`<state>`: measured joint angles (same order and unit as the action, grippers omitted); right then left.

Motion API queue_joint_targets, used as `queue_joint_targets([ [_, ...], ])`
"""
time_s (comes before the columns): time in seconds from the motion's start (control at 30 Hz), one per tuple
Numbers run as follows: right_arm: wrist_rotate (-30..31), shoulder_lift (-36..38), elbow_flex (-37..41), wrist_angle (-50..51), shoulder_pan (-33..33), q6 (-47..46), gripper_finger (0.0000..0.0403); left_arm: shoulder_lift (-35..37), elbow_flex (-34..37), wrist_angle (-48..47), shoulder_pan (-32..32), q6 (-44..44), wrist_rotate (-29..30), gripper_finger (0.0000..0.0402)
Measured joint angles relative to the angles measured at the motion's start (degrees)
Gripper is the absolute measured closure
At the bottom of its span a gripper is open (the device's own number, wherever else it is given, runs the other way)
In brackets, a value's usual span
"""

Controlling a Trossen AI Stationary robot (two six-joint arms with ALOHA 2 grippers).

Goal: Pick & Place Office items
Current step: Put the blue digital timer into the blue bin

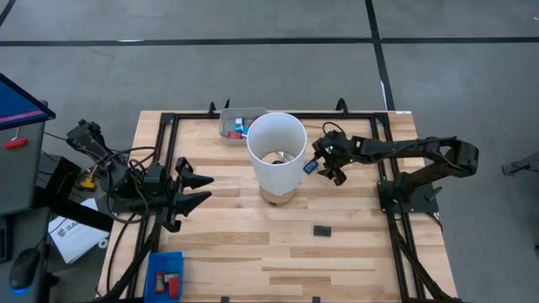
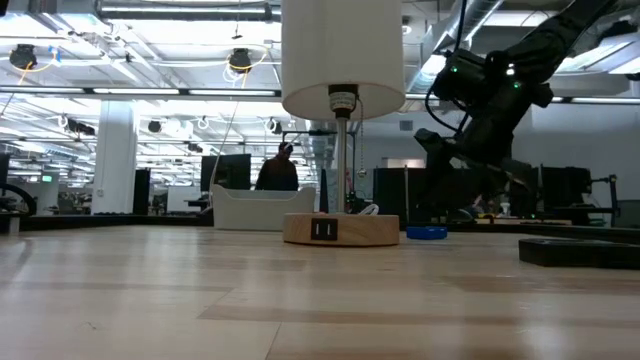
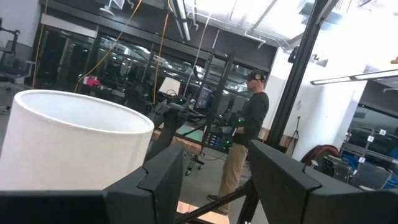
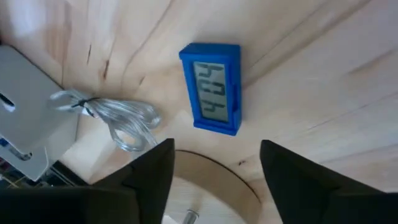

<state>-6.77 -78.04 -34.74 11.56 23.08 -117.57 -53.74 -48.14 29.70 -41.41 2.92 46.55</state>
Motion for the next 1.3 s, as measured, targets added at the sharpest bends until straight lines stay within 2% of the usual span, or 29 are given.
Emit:
queue_joint_targets([
  [0.13, 0.0, 0.0, 0.0, 1.3, 0.8, -0.7, 0.0153, 0.0, 0.0, 0.0, 0.0, 0.0, 0.0, 0.0224],
  [0.43, -0.8, -1.3, 0.0, 2.0, 2.1, -0.5, 0.0154, 0.0, 0.0, 0.0, 0.0, -0.1, -0.2, 0.0224],
  [0.7, -1.2, -8.4, -4.9, 1.7, 2.8, 1.5, 0.0154, 0.5, 0.0, 0.4, -0.2, 0.3, -0.2, 0.0224],
  [0.9, -5.4, -13.8, -8.6, 1.8, 5.2, 5.9, 0.0154, 1.2, 0.0, 0.8, -0.3, 0.7, -0.4, 0.0224],
  [1.0, -7.1, -15.8, -10.1, 4.8, 5.6, 8.0, 0.0154, 1.2, 0.0, 2.2, -0.3, 0.7, -0.6, 0.0224],
  [1.3, -8.1, -16.8, -11.0, 7.8, 5.5, 9.6, 0.0154, 1.2, 0.0, 2.8, -0.3, 0.5, -1.5, 0.0224],
])
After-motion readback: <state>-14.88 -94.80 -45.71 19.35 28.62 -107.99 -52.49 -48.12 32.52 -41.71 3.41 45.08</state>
